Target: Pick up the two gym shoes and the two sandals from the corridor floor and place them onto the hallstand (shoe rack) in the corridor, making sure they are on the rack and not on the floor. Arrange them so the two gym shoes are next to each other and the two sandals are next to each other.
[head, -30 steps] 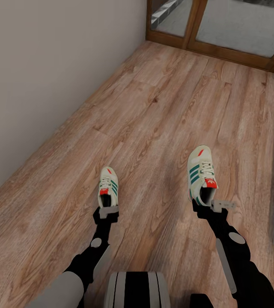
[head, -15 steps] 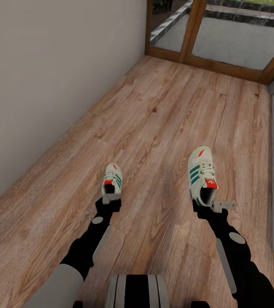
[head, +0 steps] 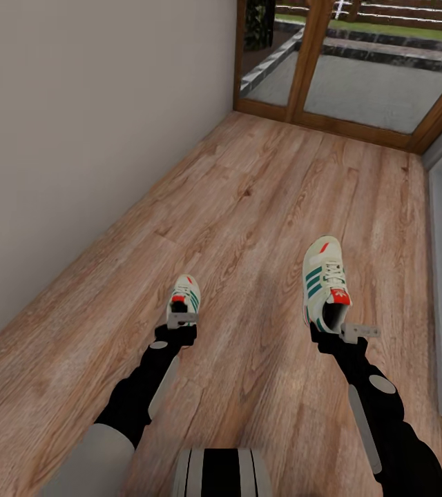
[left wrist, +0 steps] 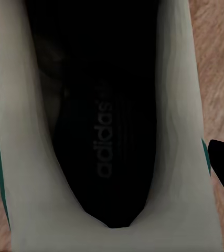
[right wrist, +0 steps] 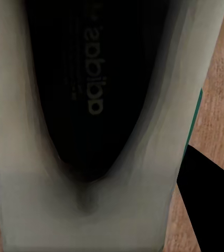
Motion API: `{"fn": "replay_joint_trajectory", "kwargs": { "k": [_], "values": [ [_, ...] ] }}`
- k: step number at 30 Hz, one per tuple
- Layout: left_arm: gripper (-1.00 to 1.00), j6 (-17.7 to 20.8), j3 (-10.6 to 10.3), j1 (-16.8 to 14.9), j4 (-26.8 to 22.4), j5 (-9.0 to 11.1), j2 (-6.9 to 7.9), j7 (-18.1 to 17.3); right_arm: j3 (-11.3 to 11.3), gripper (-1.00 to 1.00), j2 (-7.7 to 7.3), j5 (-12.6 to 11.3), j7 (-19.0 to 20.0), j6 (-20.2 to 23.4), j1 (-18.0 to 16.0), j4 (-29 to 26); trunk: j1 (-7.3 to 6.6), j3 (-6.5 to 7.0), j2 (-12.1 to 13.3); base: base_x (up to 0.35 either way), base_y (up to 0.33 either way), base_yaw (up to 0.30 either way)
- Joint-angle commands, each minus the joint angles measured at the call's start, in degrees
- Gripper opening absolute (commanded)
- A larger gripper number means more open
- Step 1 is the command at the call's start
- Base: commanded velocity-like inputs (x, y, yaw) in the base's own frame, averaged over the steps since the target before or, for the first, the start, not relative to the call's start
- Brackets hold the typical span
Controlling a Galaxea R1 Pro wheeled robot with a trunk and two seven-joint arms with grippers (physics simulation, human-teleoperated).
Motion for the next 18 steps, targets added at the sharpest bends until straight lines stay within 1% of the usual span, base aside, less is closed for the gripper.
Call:
{"fn": "replay_joint_trajectory", "kwargs": {
  "k": [1,6,18],
  "values": [
    [-1.0,0.7,-0.2,0.0,-0.1,0.6,0.03,0.5,0.0,-1.0,0.0,-0.1,0.0,0.3,0.0,-0.1,-0.03,0.23,0.0,0.0,0.0,-0.005],
    [-1.0,1.5,-0.1,0.0,-0.1,0.6,0.12,0.5,0.0,-1.0,0.0,-0.1,0.0,0.3,0.0,0.0,-0.16,1.71,0.1,0.0,0.0,-0.063],
    [-1.0,1.6,-0.1,0.0,0.0,0.7,0.12,0.5,0.0,-1.0,0.0,-0.1,0.0,0.3,0.0,0.0,-0.47,5.45,0.2,0.0,0.0,-0.096]
  ]
}}
